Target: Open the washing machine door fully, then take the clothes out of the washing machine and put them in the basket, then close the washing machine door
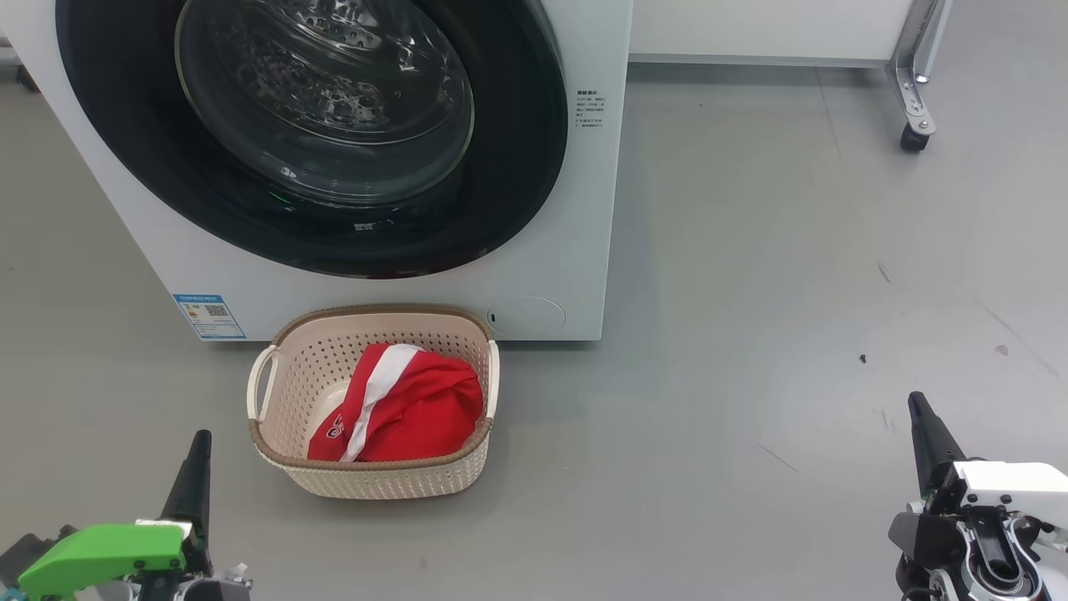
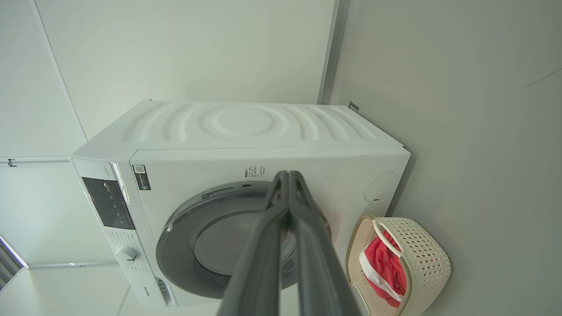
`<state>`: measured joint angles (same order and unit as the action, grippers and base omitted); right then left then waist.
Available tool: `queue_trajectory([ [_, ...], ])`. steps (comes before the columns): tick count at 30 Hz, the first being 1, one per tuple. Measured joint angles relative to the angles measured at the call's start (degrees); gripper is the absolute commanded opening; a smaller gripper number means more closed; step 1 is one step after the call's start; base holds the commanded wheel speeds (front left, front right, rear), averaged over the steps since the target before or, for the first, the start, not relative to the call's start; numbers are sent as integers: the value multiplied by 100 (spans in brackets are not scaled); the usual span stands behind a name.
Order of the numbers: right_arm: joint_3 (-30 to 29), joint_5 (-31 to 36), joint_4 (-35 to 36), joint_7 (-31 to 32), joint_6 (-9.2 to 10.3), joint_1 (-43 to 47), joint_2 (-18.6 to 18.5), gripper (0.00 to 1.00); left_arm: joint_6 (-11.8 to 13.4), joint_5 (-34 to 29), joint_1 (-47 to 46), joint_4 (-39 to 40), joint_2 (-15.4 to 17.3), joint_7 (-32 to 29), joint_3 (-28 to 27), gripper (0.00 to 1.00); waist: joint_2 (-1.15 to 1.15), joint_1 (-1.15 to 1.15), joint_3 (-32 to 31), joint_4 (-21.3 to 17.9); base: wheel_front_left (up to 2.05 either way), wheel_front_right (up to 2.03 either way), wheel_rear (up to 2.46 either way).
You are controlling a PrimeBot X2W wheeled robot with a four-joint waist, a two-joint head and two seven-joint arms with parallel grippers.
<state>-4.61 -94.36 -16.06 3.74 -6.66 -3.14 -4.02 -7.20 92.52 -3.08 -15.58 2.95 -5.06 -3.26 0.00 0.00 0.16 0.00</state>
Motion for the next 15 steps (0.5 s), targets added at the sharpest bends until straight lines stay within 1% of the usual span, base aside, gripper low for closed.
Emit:
queue_trajectory([
  [15,-7,0,1,0,0,-1,0,0,0,0,-1,0,-1,-1,-5,0,0,0,0,0,0,0,0],
])
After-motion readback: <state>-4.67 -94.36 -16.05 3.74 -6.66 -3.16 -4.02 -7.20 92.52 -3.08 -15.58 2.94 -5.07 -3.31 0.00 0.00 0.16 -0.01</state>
